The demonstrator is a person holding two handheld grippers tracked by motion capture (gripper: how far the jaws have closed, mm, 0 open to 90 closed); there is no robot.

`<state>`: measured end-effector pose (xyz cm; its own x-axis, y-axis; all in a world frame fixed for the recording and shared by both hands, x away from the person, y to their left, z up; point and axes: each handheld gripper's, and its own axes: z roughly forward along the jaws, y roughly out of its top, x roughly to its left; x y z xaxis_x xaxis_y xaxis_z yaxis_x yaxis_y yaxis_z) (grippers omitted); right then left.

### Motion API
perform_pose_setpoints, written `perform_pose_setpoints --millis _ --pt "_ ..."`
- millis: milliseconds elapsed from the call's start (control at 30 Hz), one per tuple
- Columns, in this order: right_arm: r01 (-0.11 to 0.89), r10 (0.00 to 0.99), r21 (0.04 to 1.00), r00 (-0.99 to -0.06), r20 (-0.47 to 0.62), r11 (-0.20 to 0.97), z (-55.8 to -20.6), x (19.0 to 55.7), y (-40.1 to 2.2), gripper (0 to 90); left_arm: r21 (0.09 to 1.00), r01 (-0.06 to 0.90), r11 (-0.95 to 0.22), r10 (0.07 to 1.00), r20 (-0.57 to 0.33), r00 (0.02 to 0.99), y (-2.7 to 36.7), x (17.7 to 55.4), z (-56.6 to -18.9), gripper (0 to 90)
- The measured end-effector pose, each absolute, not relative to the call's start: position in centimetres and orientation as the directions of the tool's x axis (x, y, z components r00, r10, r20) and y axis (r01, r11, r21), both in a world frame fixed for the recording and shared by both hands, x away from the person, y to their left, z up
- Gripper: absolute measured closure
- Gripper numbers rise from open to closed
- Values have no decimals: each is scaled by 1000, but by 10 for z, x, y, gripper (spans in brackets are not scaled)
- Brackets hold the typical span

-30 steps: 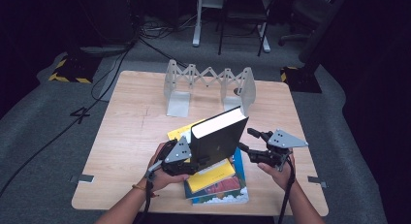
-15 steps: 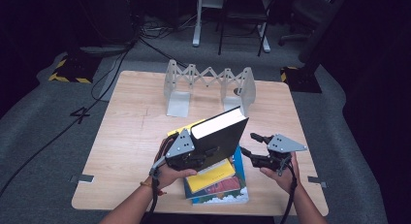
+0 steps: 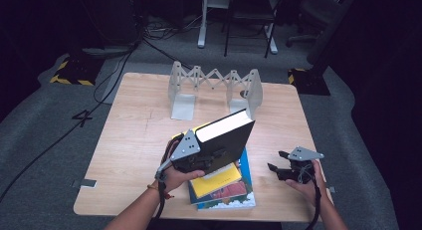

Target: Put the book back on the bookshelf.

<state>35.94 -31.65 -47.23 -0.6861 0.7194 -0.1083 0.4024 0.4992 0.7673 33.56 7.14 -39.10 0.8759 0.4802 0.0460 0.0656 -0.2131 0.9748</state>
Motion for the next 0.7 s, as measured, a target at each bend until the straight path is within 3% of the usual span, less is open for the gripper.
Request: perform_pose_setpoints --millis 133,233,700 --pt "480 740 752 -673 -16 453 -489 363 -332 292 979 65 -192 479 36 877 71 336 -386 480" --pt "506 753 737 -658 -7 449 -496 364 -336 280 979 66 -192 474 34 880 71 337 -385 486" --pt "505 766 748 -643 -6 430 -505 365 -331 249 979 88 -182 468 8 884 70 339 -382 515"
